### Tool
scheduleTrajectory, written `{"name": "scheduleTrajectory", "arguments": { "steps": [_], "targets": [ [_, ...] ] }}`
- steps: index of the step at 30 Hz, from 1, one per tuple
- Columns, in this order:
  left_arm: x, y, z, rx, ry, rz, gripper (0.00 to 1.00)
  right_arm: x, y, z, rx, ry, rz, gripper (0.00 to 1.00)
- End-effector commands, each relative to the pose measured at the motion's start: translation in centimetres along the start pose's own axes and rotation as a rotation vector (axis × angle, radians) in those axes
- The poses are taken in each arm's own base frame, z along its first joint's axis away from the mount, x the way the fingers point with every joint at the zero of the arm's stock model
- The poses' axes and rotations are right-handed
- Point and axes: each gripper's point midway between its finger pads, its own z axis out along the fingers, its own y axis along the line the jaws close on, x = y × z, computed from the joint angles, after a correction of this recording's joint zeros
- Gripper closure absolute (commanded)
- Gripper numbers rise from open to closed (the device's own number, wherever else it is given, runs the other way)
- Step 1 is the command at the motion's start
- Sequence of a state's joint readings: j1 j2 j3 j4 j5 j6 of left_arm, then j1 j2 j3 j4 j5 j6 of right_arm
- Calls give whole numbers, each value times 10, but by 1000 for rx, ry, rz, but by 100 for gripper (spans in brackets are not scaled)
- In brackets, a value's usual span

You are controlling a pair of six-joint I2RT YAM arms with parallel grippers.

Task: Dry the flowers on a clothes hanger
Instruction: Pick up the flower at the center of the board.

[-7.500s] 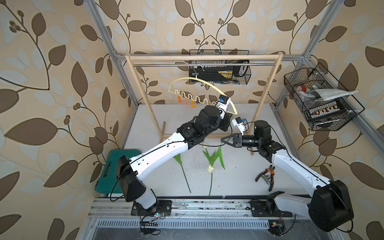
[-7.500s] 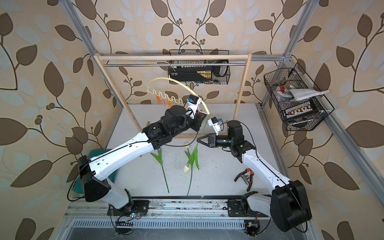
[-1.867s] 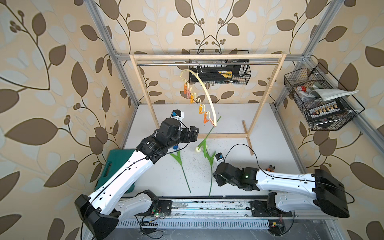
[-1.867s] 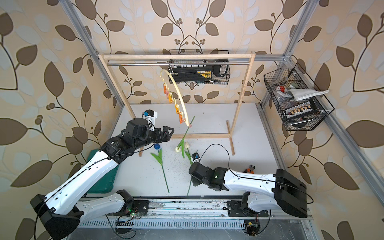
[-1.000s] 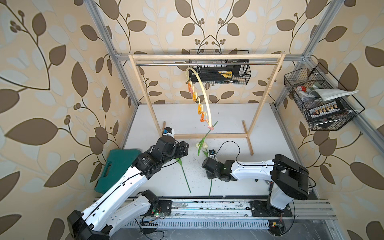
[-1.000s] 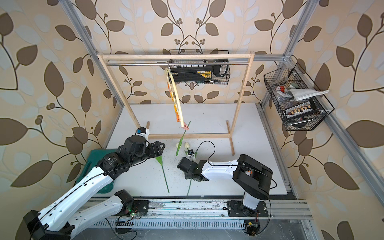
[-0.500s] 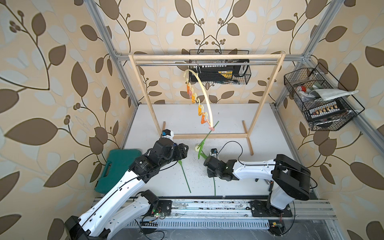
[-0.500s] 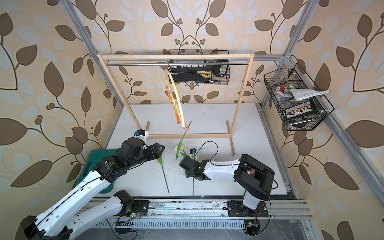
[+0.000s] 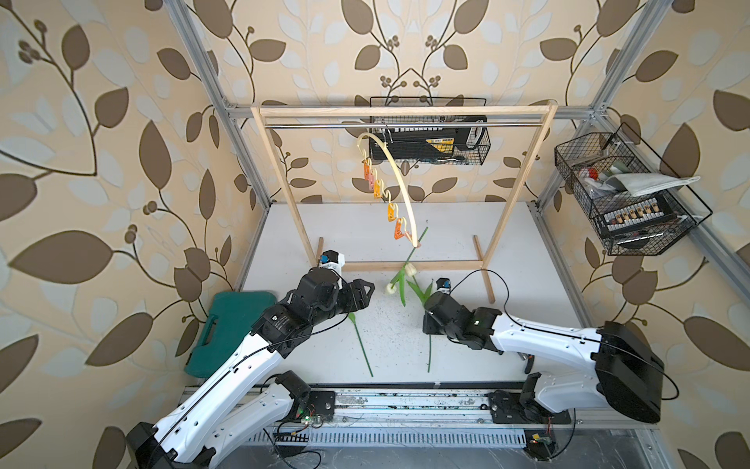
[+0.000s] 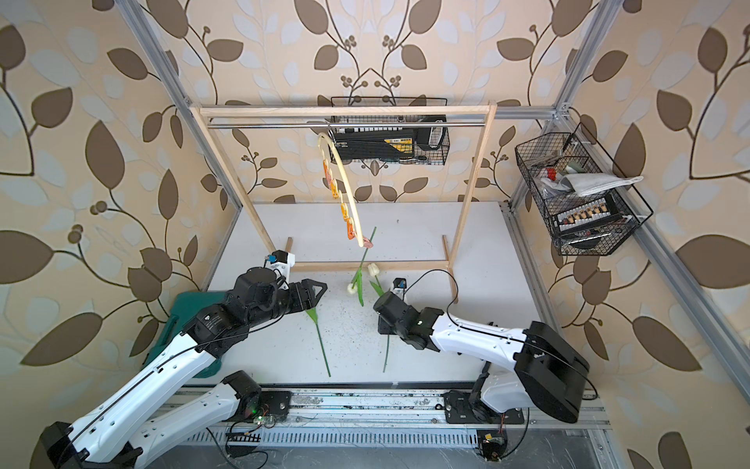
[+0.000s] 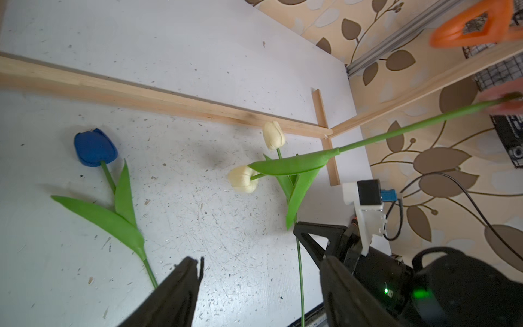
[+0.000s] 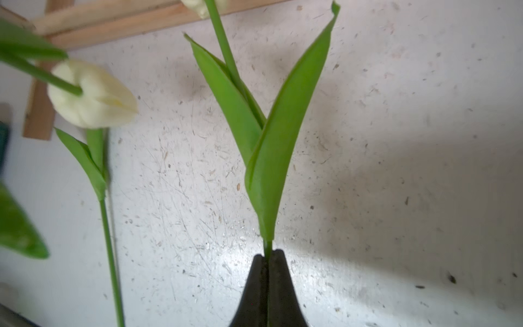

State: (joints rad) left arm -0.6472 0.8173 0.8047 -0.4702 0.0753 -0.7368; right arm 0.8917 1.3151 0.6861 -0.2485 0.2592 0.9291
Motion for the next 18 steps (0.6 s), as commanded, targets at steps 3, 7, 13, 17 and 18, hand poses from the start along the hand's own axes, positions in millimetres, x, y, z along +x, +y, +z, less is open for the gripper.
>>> {"name": "scheduleTrajectory", "arguments": {
  "steps": [3,7,13,17,18],
  "targets": [
    [10,-47,0,260,31,139,30,-6,-14,-11,-141,42,276,100],
    [31,-73,-7,387,71,243,30,-26,-16,-27,-241,2,486,100],
    [65,-106,-2,474,180,348,30,-61,1,-54,-351,-71,634,100],
    [79,-111,7,453,218,376,30,-74,6,-66,-377,-105,669,100],
    [81,-112,10,456,223,372,30,-76,7,-69,-385,-109,676,100]
  ]
}}
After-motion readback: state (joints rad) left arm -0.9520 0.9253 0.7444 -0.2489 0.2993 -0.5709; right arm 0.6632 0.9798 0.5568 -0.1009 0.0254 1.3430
